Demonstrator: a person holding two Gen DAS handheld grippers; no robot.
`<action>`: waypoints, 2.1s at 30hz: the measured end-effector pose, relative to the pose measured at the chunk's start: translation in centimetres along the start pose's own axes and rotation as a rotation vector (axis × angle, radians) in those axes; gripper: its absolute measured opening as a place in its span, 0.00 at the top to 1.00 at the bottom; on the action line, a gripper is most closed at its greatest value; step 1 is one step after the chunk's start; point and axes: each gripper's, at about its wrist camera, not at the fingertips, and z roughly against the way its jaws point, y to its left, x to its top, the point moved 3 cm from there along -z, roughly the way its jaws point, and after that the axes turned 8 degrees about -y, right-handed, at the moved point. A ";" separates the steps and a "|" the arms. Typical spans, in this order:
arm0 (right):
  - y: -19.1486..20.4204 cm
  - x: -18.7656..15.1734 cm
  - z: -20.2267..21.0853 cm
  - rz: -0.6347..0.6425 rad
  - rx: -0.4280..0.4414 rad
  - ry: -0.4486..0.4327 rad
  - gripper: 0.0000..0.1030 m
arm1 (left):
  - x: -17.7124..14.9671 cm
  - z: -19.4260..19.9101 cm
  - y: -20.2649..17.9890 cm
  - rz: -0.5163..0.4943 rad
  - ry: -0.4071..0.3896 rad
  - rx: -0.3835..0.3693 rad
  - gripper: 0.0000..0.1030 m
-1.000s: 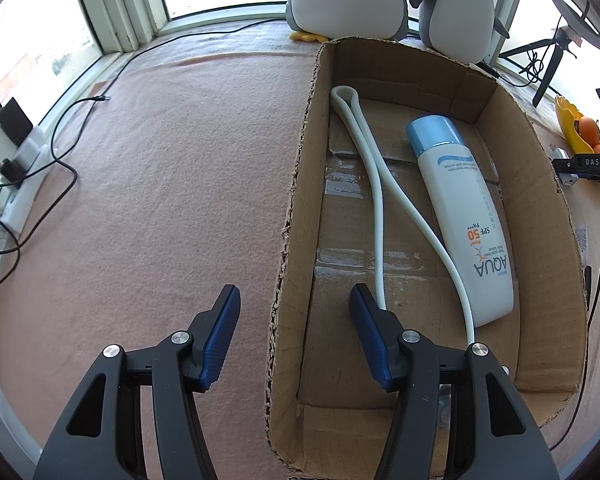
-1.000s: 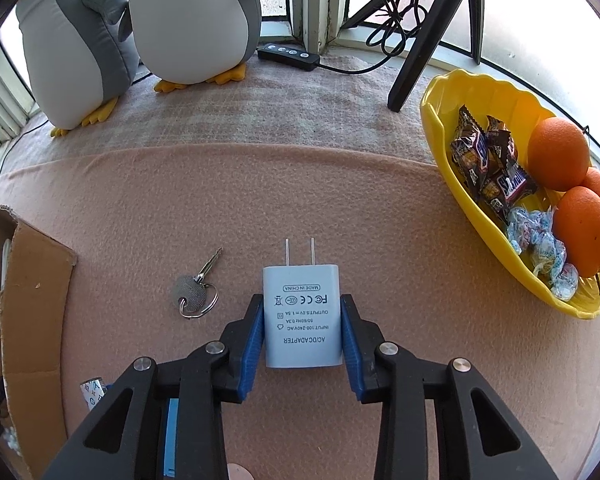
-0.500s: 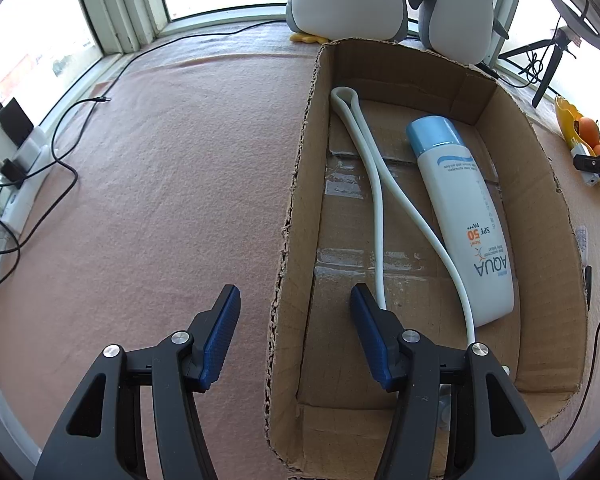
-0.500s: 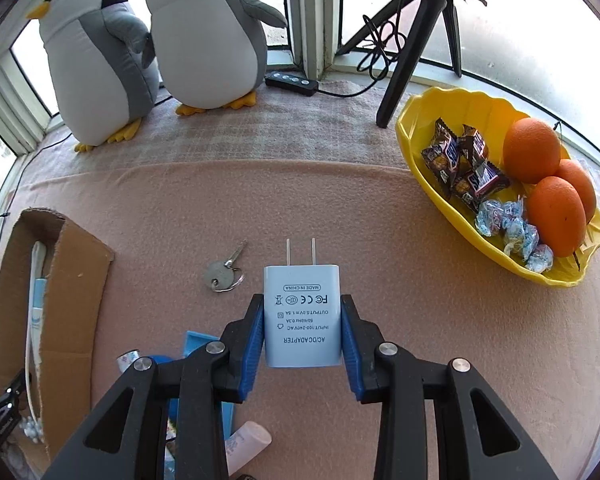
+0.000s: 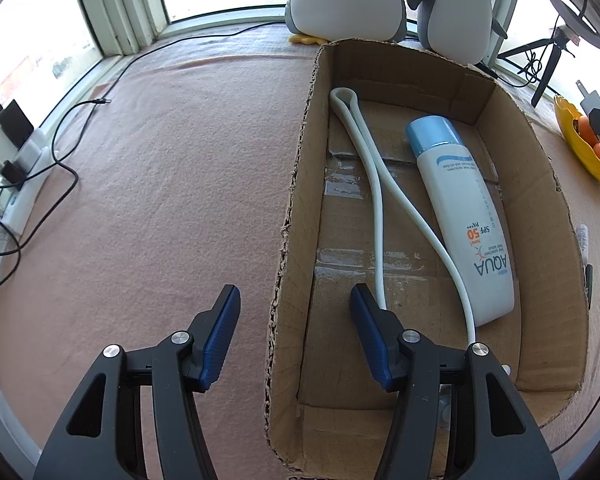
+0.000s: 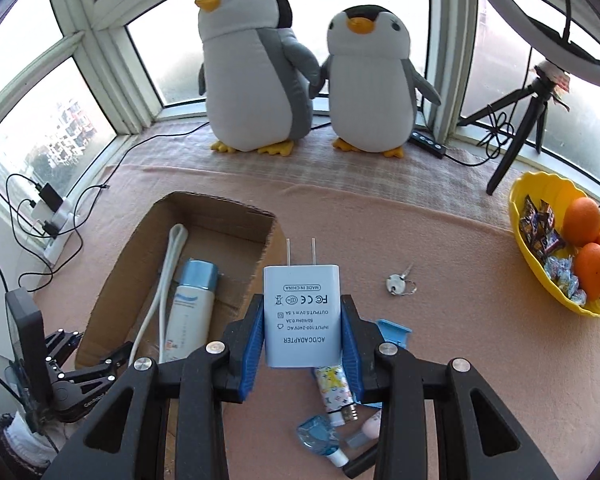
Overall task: Organize rigid objects
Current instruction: 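Carry the white charger into the box and open the right tool, then move the right tool to the silver key on its ring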
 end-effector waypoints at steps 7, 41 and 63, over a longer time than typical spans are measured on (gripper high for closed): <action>4.2 0.1 -1.4 0.054 0.045 0.008 0.69 | 0.0 0.0 0.0 0.008 -0.003 -0.002 0.44; 10.9 -1.2 -7.5 0.195 0.028 0.074 0.68 | -0.1 0.0 -0.1 0.009 -0.004 -0.002 0.44; 9.5 -0.2 -4.6 0.110 0.076 0.002 0.48 | -0.1 0.0 0.0 0.006 -0.005 -0.004 0.44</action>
